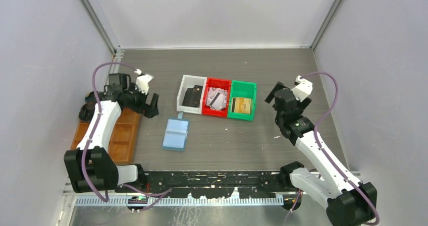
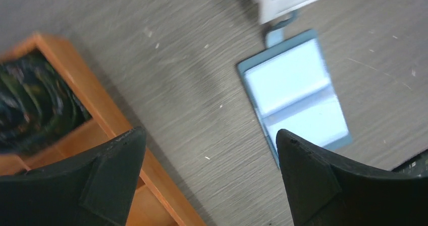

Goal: Take the credit cards out of the card holder
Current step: Reset both arms

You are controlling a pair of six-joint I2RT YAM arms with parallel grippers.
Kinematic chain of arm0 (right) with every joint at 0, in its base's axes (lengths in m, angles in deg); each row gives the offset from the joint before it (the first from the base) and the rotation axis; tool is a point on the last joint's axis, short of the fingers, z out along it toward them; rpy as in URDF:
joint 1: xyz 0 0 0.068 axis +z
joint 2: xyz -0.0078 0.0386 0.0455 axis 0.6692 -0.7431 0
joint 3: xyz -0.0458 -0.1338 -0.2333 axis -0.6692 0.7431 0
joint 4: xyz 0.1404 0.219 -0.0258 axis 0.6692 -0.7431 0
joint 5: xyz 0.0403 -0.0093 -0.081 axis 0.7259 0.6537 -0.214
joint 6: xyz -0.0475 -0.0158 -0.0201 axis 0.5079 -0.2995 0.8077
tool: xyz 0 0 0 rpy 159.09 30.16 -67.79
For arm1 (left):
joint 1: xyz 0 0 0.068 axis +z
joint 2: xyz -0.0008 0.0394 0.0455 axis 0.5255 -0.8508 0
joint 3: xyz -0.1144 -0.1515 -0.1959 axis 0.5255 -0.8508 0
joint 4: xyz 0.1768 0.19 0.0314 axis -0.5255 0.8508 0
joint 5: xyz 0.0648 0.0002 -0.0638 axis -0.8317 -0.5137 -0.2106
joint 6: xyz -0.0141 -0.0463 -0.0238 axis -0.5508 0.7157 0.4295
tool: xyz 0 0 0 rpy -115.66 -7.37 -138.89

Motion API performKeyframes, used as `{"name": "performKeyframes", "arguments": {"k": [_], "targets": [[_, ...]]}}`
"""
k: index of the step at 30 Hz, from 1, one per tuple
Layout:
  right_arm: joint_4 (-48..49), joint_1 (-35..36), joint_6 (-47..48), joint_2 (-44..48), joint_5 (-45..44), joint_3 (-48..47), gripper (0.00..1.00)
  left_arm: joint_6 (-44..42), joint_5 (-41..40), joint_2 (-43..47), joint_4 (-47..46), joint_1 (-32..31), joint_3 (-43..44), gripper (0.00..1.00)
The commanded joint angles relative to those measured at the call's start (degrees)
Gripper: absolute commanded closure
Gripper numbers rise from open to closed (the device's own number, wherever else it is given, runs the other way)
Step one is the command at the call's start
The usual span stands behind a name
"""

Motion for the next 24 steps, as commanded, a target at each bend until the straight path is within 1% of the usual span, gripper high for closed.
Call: {"name": "performKeyframes", "arguments": {"k": [1, 5, 7, 8, 11, 14, 16, 19, 20, 23, 24], "targets": [[13.28, -6.49, 2.38, 1.14, -10.9, 5.92, 0.0, 9.83, -0.36, 2.22, -17.55, 5.64, -10.2, 0.0], [16.38, -13.5, 0.85, -3.9, -11.96, 8.27, 0.01, 13.38, -6.6, 1.31, -35.61, 6.07, -18.21, 0.0], [18.74, -14.77, 0.66, -7.4, -15.76, 9.29, 0.01, 15.49, -9.45, -1.0, -43.1, 6.34, -20.31, 0.0], [21.75, -15.22, 1.04, -8.12, -16.86, 10.29, 0.01, 16.46, -9.9, -2.13, -46.3, 6.51, -20.98, 0.0], [33.22, -16.16, 4.43, -11.75, -18.82, 14.64, 0.01, 20.21, -11.51, -4.78, -49.2, 6.68, -20.5, 0.0], [45.09, -16.81, 9.36, -16.79, -17.96, 18.46, 0.0, 23.29, -11.88, -4.9, -56.06, 6.88, -24.42, 0.0], [53.22, -17.49, 12.64, -19.89, -15.79, 20.81, 0.0, 23.74, -12.05, -4.51, -63.48, 6.88, -29.09, 0.0], [61.41, -17.96, 14.64, -23.95, -12.72, 22.21, 0.01, 24.61, -13.29, -4.48, -76.13, 6.88, -35.85, 0.0], [64.32, -17.95, 15.46, -25.66, -11.85, 22.7, 0.0, 25.22, -13.57, -4.3, -78.7, 6.88, -36.85, 0.0], [71.37, -18.04, 16.05, -29.8, -10.88, 24.33, 0.01, 28.33, -14.93, -5.19, -82.04, 6.88, -37.35, 0.0], [72.94, -18.01, 16.38, -30.4, -10.62, 24.74, 0.01, 29.05, -15.48, -5.64, -81.65, 6.88, -36.76, 0.0]]}}
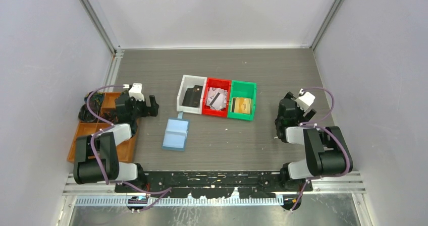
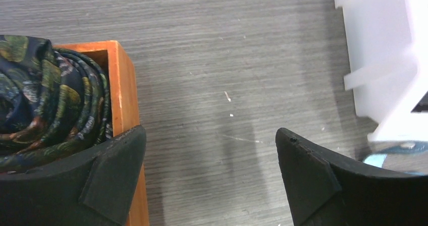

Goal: Take the credit cards out of the card holder
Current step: Reset both arms

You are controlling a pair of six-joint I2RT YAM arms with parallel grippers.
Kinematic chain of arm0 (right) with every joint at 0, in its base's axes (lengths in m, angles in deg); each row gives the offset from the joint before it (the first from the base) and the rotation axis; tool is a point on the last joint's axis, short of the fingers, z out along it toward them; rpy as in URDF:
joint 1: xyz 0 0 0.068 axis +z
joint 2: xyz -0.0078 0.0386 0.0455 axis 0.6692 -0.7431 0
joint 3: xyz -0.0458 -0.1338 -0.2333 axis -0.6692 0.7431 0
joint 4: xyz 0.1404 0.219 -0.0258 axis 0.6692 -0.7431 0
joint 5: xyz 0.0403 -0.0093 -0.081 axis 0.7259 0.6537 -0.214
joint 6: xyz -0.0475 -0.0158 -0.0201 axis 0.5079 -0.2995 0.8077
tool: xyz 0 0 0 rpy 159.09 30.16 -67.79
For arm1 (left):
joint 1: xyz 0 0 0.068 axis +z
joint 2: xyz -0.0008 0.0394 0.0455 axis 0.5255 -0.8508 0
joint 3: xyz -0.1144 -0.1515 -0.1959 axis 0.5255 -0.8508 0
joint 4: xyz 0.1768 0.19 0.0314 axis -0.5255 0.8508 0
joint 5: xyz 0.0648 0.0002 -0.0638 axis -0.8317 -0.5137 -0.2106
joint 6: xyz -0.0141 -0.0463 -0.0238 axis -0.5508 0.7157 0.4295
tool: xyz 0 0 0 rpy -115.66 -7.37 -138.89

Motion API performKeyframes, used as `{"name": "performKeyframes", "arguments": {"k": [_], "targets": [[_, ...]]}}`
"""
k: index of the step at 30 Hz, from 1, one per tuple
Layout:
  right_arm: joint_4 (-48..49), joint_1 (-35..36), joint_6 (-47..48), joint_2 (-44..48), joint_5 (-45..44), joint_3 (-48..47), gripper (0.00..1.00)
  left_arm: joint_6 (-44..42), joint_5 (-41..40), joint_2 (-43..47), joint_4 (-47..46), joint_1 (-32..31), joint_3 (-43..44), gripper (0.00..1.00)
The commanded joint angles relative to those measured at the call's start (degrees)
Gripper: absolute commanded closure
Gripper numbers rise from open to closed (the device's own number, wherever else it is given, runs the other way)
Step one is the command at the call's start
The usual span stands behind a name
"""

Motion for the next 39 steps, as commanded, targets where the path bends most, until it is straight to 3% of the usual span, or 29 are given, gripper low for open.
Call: {"name": "performKeyframes", "arguments": {"k": [1, 4, 8, 10, 12, 13, 15, 17, 20, 34, 39], "targets": [[16.42, -0.15, 3.01, -2.44, 1.59, 1.58, 0.01, 5.13, -6.42, -1.27, -9.38, 0.98, 0.45, 0.0], [18.62, -0.16, 3.81, -2.43, 3.57, 2.6, 0.0, 8.05, -6.07, -2.53, -12.03, 0.98, 0.42, 0.0], [23.17, -0.14, 6.04, -2.98, 9.29, 4.65, 0.01, 8.09, -5.7, -7.59, -26.7, -1.66, -3.78, 0.0], [25.21, -0.1, 7.79, -3.98, 13.66, 5.26, 0.0, 5.21, -9.09, -8.35, -28.54, -4.77, -5.67, 0.0], [27.15, -0.12, 9.31, -5.97, 16.77, 5.31, 0.01, 5.64, -12.66, -12.32, -40.16, -5.79, -8.8, 0.01], [28.5, -0.12, 9.33, -7.93, 17.52, 5.23, 0.01, 5.81, -14.64, -11.97, -41.12, -6.17, -9.58, 0.01], [34.24, 0.36, 11.86, -11.39, 18.89, 5.67, 0.0, 5.53, -16.99, -10.16, -38.46, -7.27, -9.92, 0.02], [25.21, 0.45, 10.9, -9.55, 18.94, 2.67, 0.0, 6.0, -19.78, -11.28, -38.35, -7.46, -8.74, 0.02], [17.73, -2.18, 8.81, -9.7, 21.98, -1.29, 0.0, 5.63, -19.01, -10.33, -27.43, -7.66, -4.04, 0.04], [18.95, -2.95, 8.81, -9.3, 22.36, -0.53, 0.01, 4.44, -18.65, -10.9, -28.69, -7.72, -3.97, 0.0], [18.92, -2.93, 8.81, -9.34, 22.36, -0.57, 0.0, 3.24, -15.04, -11.03, -26.88, -7.72, -3.06, 0.0]]}}
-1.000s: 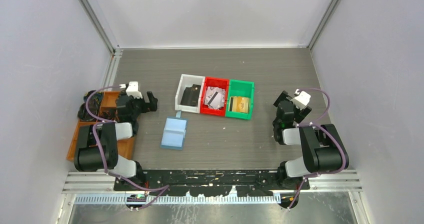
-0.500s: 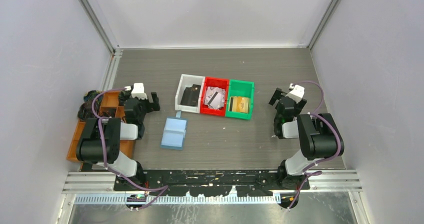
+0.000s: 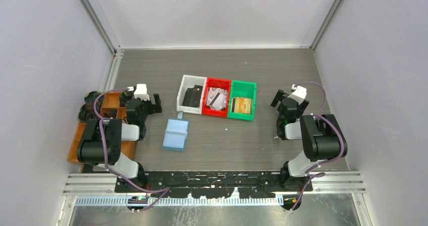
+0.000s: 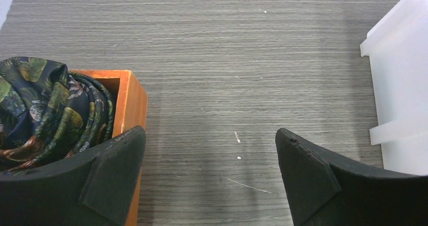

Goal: Take the credit cards out of the card holder
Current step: Reset both arms

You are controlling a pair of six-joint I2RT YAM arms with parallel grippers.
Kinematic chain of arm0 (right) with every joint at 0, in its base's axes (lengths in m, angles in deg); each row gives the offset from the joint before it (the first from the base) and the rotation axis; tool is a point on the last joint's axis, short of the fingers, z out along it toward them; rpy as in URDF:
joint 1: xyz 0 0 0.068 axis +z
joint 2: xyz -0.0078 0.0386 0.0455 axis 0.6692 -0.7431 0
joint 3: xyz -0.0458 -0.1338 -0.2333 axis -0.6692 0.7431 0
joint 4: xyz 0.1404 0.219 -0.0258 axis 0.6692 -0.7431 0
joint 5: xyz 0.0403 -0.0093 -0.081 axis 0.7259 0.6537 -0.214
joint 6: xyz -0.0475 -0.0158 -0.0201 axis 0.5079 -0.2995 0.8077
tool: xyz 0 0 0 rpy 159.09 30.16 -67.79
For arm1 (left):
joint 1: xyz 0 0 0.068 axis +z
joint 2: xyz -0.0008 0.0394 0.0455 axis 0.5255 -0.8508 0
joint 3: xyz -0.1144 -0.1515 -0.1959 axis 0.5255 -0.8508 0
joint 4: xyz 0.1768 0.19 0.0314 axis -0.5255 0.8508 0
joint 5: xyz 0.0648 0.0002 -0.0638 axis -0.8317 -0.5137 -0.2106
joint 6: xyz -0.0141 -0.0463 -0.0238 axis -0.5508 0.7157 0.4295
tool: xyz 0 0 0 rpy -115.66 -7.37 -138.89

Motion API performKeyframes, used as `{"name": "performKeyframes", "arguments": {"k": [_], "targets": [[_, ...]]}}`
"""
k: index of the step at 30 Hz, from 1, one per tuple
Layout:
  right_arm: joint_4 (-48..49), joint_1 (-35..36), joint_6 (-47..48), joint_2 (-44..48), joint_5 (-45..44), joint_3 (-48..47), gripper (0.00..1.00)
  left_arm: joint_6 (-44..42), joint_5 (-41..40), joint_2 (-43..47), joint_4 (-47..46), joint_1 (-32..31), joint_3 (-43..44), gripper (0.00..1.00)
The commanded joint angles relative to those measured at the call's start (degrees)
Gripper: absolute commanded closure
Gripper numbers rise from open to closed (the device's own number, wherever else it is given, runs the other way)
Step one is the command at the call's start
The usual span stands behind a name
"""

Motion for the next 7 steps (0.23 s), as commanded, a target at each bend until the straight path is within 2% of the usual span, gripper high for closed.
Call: {"name": "performKeyframes", "arguments": {"k": [1, 7], "targets": [[1.81, 0.01, -0.17, 1.44, 0.15, -0.32, 0.01, -1.51, 1.25, -0.18, 0.32, 0.1, 1.74, 0.0], [1.81, 0.0, -0.18, 1.44, 0.12, -0.36, 0.0, -1.52, 1.45, -0.01, 0.3, 0.1, 1.65, 0.0]]}}
